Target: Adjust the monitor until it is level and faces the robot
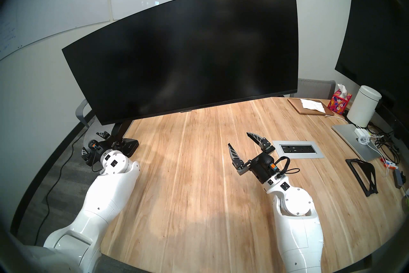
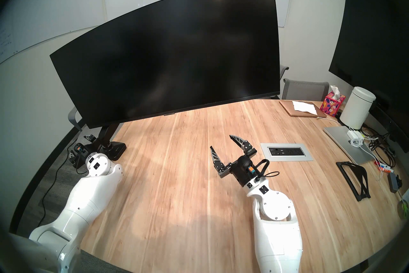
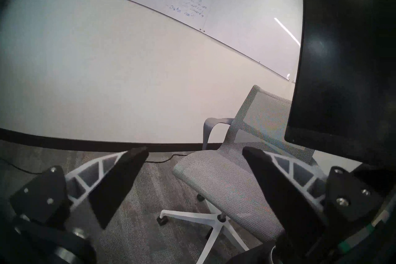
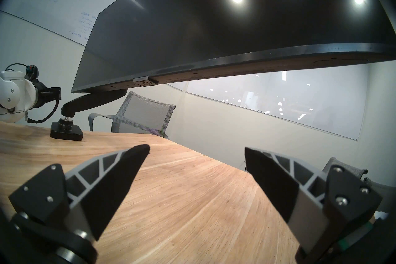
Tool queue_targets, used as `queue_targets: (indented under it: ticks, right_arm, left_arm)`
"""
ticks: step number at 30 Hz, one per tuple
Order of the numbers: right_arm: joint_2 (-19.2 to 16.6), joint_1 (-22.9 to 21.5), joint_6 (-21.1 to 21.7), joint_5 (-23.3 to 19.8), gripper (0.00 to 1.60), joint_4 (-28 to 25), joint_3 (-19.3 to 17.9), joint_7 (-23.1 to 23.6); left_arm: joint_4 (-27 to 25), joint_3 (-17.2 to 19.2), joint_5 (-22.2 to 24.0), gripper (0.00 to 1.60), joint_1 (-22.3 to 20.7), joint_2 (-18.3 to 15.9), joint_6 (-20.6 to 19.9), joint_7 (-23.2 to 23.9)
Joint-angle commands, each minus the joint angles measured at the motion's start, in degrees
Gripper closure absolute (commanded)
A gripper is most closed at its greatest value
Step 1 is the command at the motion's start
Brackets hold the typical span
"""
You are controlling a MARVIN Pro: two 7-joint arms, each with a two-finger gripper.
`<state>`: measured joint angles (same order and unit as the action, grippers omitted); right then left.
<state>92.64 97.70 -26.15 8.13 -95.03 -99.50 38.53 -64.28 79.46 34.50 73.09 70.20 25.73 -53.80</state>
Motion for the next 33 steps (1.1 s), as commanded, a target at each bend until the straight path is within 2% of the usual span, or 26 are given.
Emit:
queue_targets:
  ticks: [1, 21, 27, 33]
  right_arm:
    - [0.06, -0.37, -0.12, -0.28, 0.00, -1.16, -0.04, -0.04]
    - [0.07, -0.35, -0.08, -0.29, 0.00, -1.21, -0.04, -0.03]
    - [0.07, -0.35, -0.07, -0.29, 0.00, -1.21, -0.04, -0.03]
    - [0.07, -0.36, -0.09, -0.29, 0.00, -1.20, -0.04, -0.03]
  left_arm:
    - [0.92, 0.14, 0.43, 0.00, -3.40, -0.38, 0.08, 1.57]
    - [2.94, 0.46, 3.91, 0.00, -5.18, 0.49, -0.33, 3.13]
    - [5.15, 0.75, 5.73, 0.00, -6.18, 1.01, -0.70, 3.47]
    - [7.87, -0.26, 4.72, 0.00, -7.55, 0.65, 0.04, 4.89]
